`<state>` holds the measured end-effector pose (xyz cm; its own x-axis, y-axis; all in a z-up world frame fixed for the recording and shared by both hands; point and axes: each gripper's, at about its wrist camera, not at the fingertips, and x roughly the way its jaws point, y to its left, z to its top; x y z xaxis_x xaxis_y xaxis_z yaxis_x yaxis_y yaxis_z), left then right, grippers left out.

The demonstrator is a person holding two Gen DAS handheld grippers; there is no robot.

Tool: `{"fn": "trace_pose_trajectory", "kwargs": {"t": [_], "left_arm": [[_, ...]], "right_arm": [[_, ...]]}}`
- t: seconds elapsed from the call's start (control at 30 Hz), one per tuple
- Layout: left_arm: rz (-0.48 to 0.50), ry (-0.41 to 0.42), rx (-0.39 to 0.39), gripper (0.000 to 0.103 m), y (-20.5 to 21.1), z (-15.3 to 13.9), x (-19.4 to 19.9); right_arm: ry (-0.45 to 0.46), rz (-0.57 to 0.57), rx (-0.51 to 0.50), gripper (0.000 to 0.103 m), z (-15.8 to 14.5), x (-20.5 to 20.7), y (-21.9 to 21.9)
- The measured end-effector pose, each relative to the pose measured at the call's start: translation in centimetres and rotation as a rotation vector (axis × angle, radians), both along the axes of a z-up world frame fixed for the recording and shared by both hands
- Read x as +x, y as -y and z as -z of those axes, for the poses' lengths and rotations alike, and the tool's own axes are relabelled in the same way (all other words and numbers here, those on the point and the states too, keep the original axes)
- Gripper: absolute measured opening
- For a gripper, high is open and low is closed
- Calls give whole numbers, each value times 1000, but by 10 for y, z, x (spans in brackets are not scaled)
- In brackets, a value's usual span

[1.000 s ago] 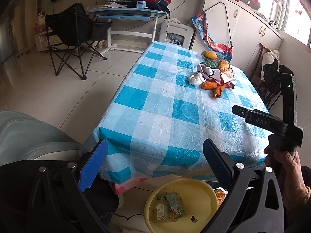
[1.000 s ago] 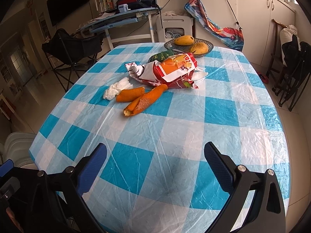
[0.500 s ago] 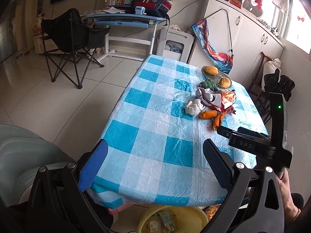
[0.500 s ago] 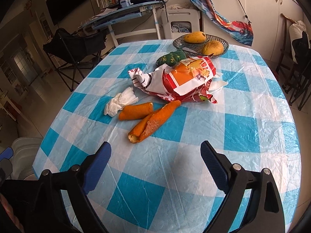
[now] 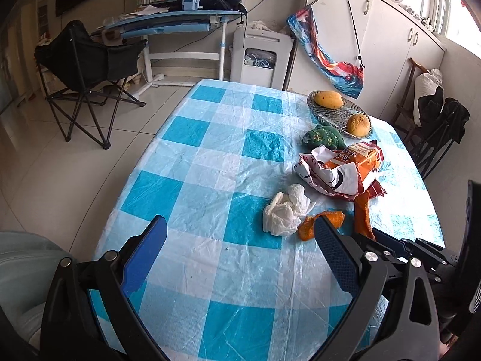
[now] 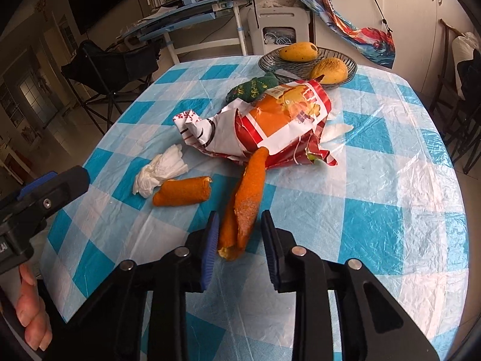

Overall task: Collect trash
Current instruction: 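Grasp the long carrot peel with the right gripper while the left grasps the white tissue, then carry the carrot peel and tissue over the yellow basin and open both grippers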

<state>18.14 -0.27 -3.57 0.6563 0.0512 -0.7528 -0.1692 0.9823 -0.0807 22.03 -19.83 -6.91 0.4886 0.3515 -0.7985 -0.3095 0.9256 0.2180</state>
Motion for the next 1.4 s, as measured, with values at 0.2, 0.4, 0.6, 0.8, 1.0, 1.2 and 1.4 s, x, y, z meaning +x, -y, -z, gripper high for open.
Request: {"fn": "trace_pose_trajectory", "kwargs": {"t": [0.2, 0.4, 0.6, 0.8, 1.0, 1.2, 1.4], "left_arm": [[33, -62, 47, 89, 15, 28, 40], [107, -79, 38, 25, 24, 36, 44], [87, -26, -10, 22, 5, 14, 4], [60, 7, -64, 22, -15, -4, -70], [73, -1, -74, 22, -22, -3, -144], [138, -20, -42, 22, -9, -1, -196], [188, -126, -18, 22, 6, 17, -233]], "right_arm": [[-21, -3, 59, 20, 0, -2, 11], [-74, -5, 185, 20, -2, -6, 20], [-55, -61, 249, 20, -24, -30, 11], [-58, -152, 265, 20, -31, -86, -1], [-101, -273, 185, 20, -23, -161, -19], [-171, -352, 85, 23, -2, -221, -29], [-81, -230, 42, 53, -11, -238, -8]]}}
